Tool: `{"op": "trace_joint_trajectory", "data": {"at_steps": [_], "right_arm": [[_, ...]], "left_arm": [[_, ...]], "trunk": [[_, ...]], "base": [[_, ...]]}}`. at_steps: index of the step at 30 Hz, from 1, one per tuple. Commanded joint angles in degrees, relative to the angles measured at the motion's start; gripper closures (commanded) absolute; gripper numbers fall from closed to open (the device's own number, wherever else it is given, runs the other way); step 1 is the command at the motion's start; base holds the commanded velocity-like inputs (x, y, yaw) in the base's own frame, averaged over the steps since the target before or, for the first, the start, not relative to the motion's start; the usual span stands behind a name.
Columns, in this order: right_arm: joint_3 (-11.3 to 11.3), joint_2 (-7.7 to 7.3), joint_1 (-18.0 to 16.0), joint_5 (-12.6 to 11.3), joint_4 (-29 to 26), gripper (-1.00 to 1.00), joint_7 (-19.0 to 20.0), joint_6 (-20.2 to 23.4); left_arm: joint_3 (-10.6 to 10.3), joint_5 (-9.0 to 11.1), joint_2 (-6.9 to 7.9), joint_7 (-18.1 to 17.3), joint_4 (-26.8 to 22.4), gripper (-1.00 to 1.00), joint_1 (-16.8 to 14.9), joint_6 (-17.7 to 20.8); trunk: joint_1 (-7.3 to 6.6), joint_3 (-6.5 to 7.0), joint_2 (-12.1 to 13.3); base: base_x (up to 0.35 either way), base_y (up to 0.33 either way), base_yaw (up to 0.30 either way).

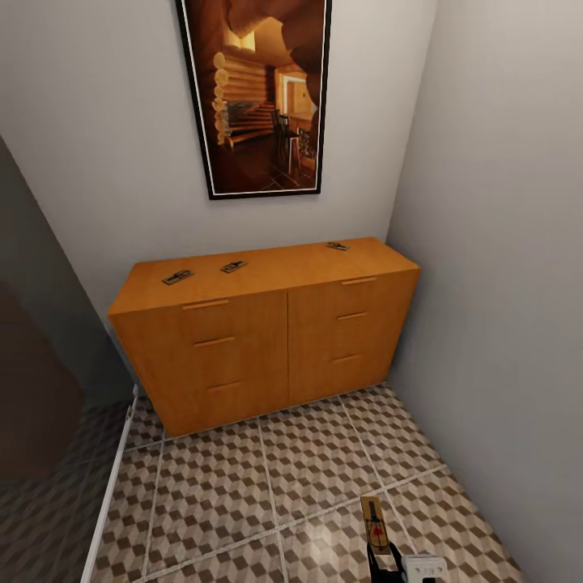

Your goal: Take the four mousetraps from the cabinet in the bathroom and place them on the bathroom floor. Make sure all four end up on the same floor surface, and ensure that at least two of them are either under or directly next to the same bathroom sink.

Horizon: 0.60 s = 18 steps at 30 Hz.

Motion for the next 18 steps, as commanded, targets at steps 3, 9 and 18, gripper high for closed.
{"op": "trace_joint_trajectory", "data": {"at_steps": [3, 9, 18], "right_arm": [[0.4, 0.02, 0.0, -0.5, 0.1, 1.0, 0.2, -0.1], [0.4, -0.06, 0.0, -0.5, 0.1, 1.0, 0.1, 0.0], [0.4, -0.19, 0.0, -0.5, 0.1, 1.0, 0.1, 0.0]], "left_arm": [[-0.3, 0.0, -0.45, 0.3, 0.1, -1.0, -0.1, 0.1], [0.0, -0.1, -1.1, 0.2, -4.0, -1.0, -0.1, 10.0], [0.0, -0.1, -1.25, 0.1, -29.8, -1.0, -0.1, 33.5]], "trunk": [[0.0, -0.05, 0.0], [0.0, -0.05, 0.0], [0.0, -0.05, 0.0]], "base": [[0.0, 0.0, 0.0], [0.0, 0.0, 0.0], [0.0, 0.0, 0.0]]}}
